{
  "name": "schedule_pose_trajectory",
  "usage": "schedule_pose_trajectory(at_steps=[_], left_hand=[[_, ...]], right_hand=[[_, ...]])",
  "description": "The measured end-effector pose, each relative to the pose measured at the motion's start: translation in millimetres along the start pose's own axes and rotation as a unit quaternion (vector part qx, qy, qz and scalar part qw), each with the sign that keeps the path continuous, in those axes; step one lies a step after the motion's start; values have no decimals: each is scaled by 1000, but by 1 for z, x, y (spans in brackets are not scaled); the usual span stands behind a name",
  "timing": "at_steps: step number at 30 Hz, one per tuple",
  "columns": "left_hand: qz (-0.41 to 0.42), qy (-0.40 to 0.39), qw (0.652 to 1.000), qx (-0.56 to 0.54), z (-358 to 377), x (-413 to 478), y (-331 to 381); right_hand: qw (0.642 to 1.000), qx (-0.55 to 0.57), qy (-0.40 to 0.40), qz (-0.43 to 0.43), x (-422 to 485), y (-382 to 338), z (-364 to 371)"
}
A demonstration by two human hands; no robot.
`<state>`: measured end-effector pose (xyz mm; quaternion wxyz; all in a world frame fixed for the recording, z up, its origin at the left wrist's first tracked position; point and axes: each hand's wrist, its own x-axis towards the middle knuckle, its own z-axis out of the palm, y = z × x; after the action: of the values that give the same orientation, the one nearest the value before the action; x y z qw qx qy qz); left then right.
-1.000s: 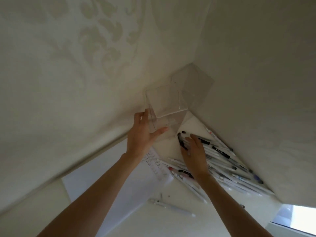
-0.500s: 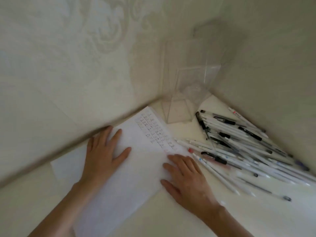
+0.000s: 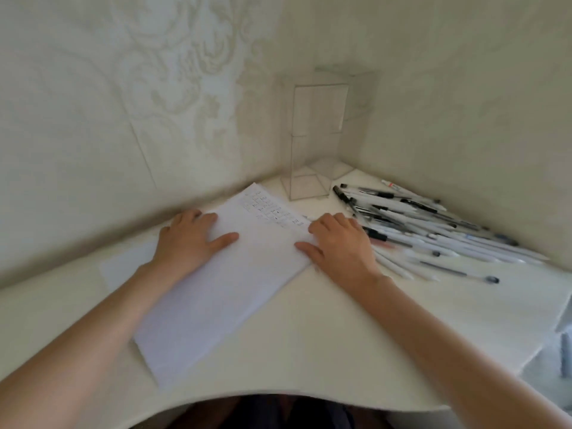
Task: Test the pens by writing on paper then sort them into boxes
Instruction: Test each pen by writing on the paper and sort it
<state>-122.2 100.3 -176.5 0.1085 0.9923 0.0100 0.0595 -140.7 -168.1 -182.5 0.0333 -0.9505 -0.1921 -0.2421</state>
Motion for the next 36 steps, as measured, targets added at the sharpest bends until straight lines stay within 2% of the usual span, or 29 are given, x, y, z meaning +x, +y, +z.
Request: schedule_pose_trajectory(at_steps=[2, 4, 8, 10, 13, 14, 19, 21, 22, 24, 25, 27, 31, 36], left_hand=[[-20, -8, 999, 26, -7, -18, 7], [-38, -12, 998, 41, -13, -38, 13], [-58, -37, 997, -33, -26, -70, 6], [-61, -59, 992, -99, -32, -78, -4], [-19, -69, 981, -182, -40, -91, -12], [-3, -70, 980, -186, -42, -97, -11], [57, -52, 985, -154, -33, -116, -8], [73, -58, 987, -134, -28, -119, -5], [75, -59, 988, -126, -27, -120, -3], [74, -47, 990, -114, -27, -119, 1], [75, -40, 990, -113, -26, -118, 2], [79, -31, 988, -126, -23, -116, 4], [45, -1, 983, -178, -15, -115, 11], [63, 27, 977, -200, -9, -117, 15]], right_hand=[[999, -8, 16, 43, 1, 17, -5], [998, 14, 19, 50, 2, 32, -16], [991, 59, 111, 38, -24, 15, -47], [988, 102, 64, 94, -48, -16, -59], [973, 126, -135, 137, -72, -45, -53], [969, 121, -166, 134, -72, -47, -51], [956, 122, -226, 138, -56, -28, -50], [959, 148, -205, 131, -56, -25, -51], [964, 154, -166, 141, -56, -22, -53], [972, 110, -69, 195, -58, -10, -55], [971, 68, -51, 223, -61, -1, -57], [966, 15, -68, 250, -66, 15, -57], [960, 18, -83, 268, -64, 23, -49], [973, -44, -85, 208, -46, 23, -36]])
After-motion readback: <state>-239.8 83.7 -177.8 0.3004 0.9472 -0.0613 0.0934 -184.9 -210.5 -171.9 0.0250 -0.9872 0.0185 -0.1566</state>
